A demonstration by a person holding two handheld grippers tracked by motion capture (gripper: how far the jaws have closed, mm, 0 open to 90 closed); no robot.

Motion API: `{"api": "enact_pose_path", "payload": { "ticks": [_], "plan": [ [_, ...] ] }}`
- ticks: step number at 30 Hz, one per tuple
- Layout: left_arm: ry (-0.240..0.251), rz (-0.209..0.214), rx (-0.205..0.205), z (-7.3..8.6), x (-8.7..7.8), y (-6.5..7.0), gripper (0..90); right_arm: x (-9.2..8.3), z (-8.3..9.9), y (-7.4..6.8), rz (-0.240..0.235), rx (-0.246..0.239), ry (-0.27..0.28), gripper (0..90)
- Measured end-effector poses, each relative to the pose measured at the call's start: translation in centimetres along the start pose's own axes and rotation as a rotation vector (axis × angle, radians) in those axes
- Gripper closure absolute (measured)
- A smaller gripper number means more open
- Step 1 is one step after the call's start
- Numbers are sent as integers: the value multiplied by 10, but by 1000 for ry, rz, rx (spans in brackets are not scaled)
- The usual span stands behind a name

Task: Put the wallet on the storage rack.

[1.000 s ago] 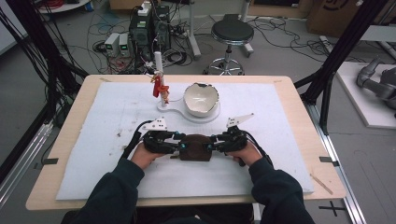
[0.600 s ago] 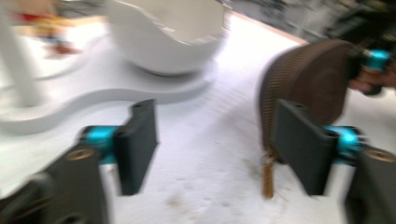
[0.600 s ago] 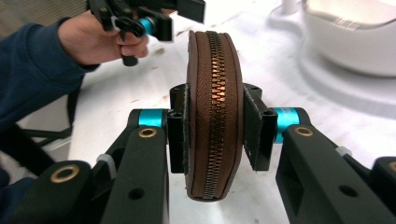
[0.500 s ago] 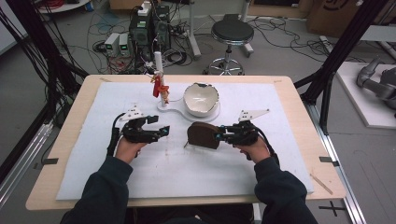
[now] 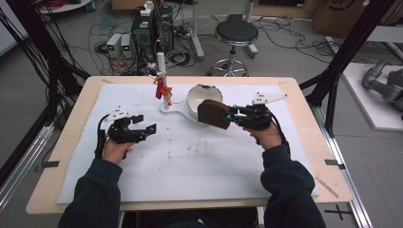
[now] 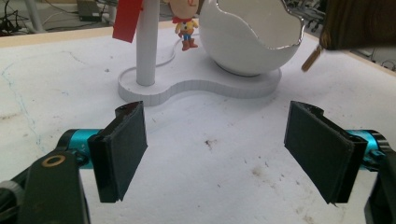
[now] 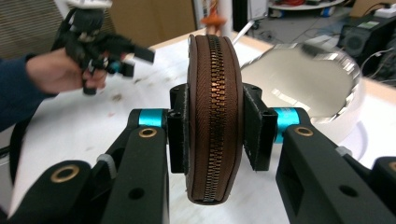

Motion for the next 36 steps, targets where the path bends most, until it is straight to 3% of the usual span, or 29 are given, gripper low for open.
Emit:
{"api": "enact_pose_path", "payload": {
  "ticks": [6, 13, 20, 24, 26, 32, 36],
  "plan": [
    [11, 0, -10, -1, -1, -1, 214, 10, -28, 23, 68, -20, 0, 671],
    [10, -5, -14, -1, -1, -1, 217, 39, -41, 41, 87, -42, -44, 671],
    [12, -1, -26, -1, -2, -2, 217, 62, -38, 52, 109, -76, -95, 671],
    [13, -1, -31, -1, -2, -2, 217, 68, -36, 56, 111, -85, -85, 670],
    [13, 2, -32, -1, -2, -2, 217, 71, -32, 58, 123, -120, -109, 669],
    [11, 5, -34, -1, -1, -2, 217, 77, -25, 66, 135, -154, -114, 662],
    [7, 6, -34, 0, -1, -2, 217, 78, -21, 69, 159, -183, -138, 586]
  ]
}}
Point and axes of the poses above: each handheld gripper's, and its own axes: x roughly forward along the jaws, z roughly out of its underside, y roughly to its right, the point moved 5 cm from there along x, roughly forward along the jaws, and after that the axes turned 4 degrees about -x, right-handed, at the moved point
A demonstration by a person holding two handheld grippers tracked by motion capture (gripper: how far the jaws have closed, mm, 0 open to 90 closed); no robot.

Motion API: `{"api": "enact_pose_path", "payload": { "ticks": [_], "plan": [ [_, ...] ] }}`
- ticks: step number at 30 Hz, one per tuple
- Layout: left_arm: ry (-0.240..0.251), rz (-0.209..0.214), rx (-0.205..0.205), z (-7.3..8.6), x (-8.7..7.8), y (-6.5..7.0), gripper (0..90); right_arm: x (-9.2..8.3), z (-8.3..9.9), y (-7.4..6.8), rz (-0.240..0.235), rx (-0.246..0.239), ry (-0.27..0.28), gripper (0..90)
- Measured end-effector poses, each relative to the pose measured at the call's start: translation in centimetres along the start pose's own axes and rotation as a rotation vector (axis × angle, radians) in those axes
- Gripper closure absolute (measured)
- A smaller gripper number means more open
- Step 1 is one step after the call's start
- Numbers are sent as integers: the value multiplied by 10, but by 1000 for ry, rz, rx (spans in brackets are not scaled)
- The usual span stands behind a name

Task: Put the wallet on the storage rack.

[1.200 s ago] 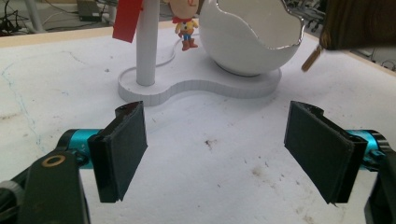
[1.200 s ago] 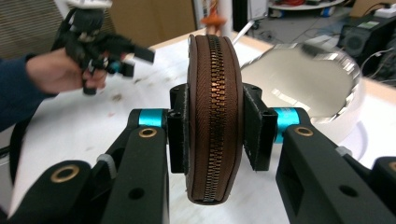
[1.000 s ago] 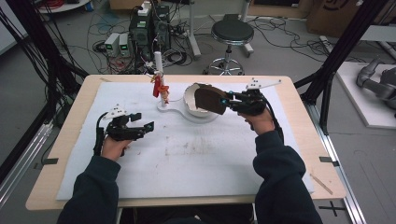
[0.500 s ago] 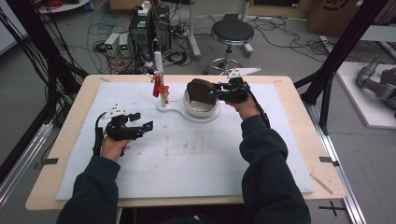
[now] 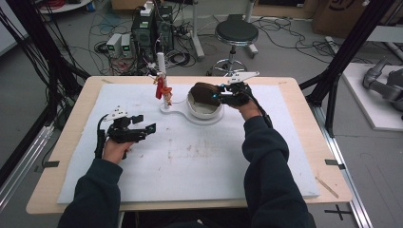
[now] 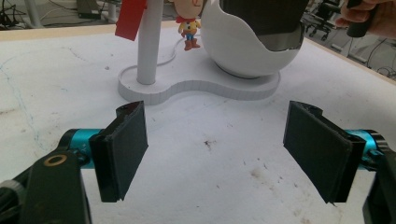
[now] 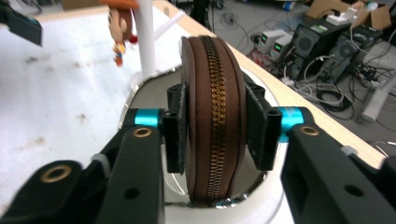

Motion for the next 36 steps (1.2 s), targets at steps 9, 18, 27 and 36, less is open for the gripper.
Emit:
{"api": "enact_pose_path", "payload": {
  "ticks": [9, 18, 27, 36],
  "plan": [
    [5, 4, -6, 0, 0, 0, 217, -17, 2, 4, -11, 134, 17, 415],
    [85, -28, -12, -9, -10, -5, 190, -64, 25, 4, 103, 176, -58, 264],
    [72, -63, 72, -7, -12, -13, 187, -121, 90, -21, 191, 254, -137, 219],
    [136, -29, 24, -12, -12, -10, 184, -154, 135, -42, 268, 299, -112, 219]
  ]
}}
Point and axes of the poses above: each handheld gripper's, and its own axes: x roughly forward along the jaws, z roughly out of its underside, y roughly to its right, the point moved 5 cm from there along x, roughly forward along the jaws, and after that the axes turned 4 degrees about -x, right-handed, at the moved point
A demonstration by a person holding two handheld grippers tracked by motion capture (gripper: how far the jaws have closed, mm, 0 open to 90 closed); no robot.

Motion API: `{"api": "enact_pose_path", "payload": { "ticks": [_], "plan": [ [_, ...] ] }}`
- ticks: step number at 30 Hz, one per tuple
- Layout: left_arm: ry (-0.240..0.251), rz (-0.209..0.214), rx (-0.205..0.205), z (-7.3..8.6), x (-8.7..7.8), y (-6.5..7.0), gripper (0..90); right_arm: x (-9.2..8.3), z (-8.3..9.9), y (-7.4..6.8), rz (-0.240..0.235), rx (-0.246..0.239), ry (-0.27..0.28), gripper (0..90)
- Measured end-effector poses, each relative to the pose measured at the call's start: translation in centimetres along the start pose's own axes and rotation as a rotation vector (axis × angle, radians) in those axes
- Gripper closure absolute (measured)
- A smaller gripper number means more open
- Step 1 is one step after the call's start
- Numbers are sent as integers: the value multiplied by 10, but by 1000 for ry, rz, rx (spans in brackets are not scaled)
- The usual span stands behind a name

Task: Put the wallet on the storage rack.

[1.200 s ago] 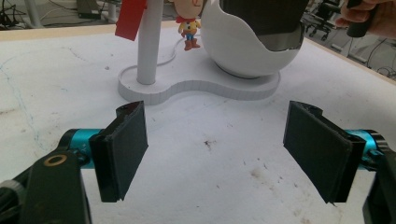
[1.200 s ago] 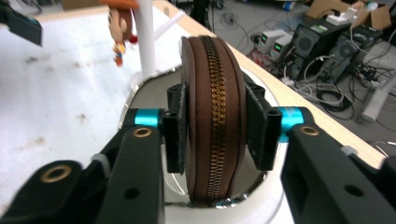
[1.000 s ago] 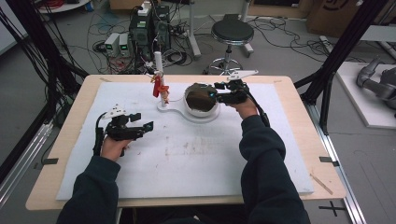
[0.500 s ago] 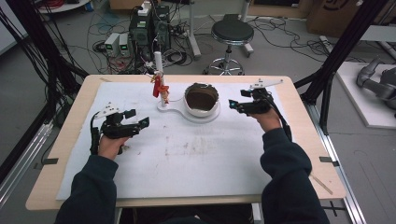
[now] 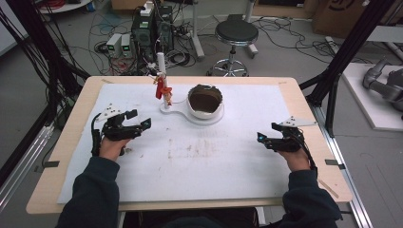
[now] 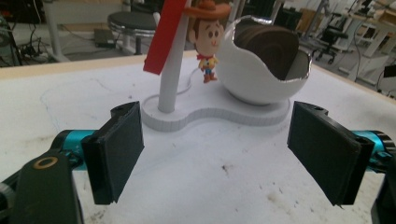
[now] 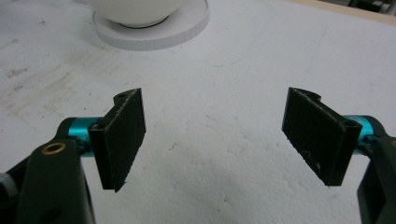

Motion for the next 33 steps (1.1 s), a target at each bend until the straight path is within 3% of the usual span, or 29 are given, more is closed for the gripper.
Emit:
{"api": "enact_pose_path", "payload": {
  "ticks": [2, 9, 21, 33],
  "plan": [
    [7, -2, 14, -1, -2, 1, 184, -5, 1, 1, 19, -6, 32, 219],
    [-21, 2, 34, 1, 0, 4, 184, -13, 1, 3, 53, -16, 59, 220],
    [-32, 21, 37, 3, -1, 8, 191, -12, 2, 3, 77, -34, 38, 228],
    [-40, 11, 47, 5, -2, 8, 193, -10, 1, 5, 80, -32, 38, 227]
  ]
}}
Point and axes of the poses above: each handheld gripper's, and its own axes: x roughly forward along the jaws, z roughly out of its underside, y roughly to its right, the point moved 5 cm from there along x, roughly forward along the jaws, and after that the axes turned 4 degrees about -x, right-handed, at the moved point
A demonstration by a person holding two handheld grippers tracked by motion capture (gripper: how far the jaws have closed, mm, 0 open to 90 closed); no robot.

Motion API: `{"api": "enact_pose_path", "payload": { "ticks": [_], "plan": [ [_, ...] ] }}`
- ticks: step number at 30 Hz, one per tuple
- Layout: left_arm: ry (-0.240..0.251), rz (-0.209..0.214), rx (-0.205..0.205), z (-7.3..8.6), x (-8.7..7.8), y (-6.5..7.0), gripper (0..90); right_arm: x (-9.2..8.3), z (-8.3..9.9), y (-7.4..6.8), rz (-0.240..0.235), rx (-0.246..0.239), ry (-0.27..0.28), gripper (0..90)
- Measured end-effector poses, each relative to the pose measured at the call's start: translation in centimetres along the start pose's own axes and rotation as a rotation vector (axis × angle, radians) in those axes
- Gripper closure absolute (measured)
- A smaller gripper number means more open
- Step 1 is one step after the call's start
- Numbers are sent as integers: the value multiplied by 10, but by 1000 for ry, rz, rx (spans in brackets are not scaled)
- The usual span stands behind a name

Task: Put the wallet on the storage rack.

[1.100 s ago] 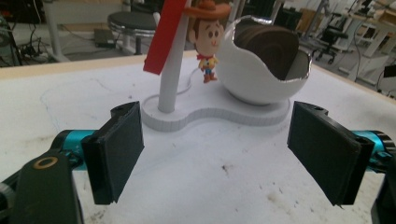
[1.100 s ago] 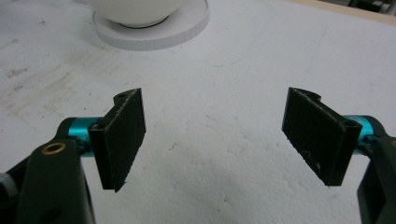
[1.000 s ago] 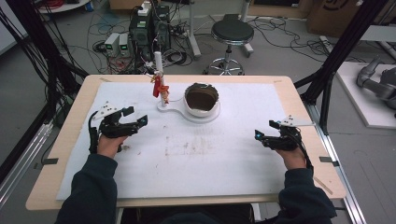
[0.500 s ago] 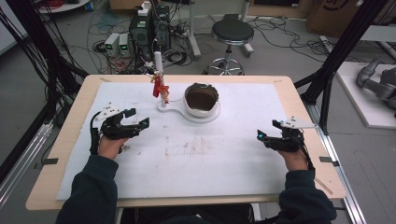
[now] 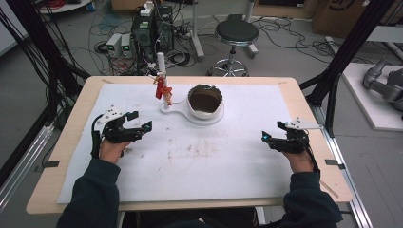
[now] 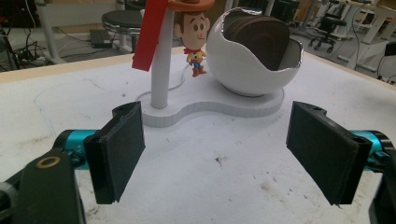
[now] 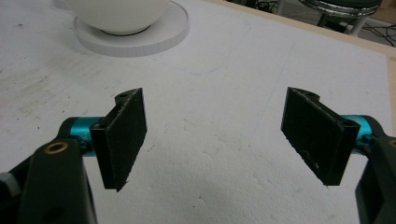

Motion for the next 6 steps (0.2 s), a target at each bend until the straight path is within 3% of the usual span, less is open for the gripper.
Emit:
{"api": "enact_pose_path", "payload": {
  "ticks": [6],
  "plan": [
    [0, -5, -6, 0, 0, -1, 193, 0, 0, 1, -2, 6, 5, 227]
  ]
}}
Point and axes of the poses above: each handheld gripper's, and its own axes: x roughly forward along the jaws, z roughly out of its underside, y roughly to its right, the point moved 5 cm from there along x, roughly forward along the jaws, and after that the axes turned 4 degrees about -x, right-handed, at the moved point
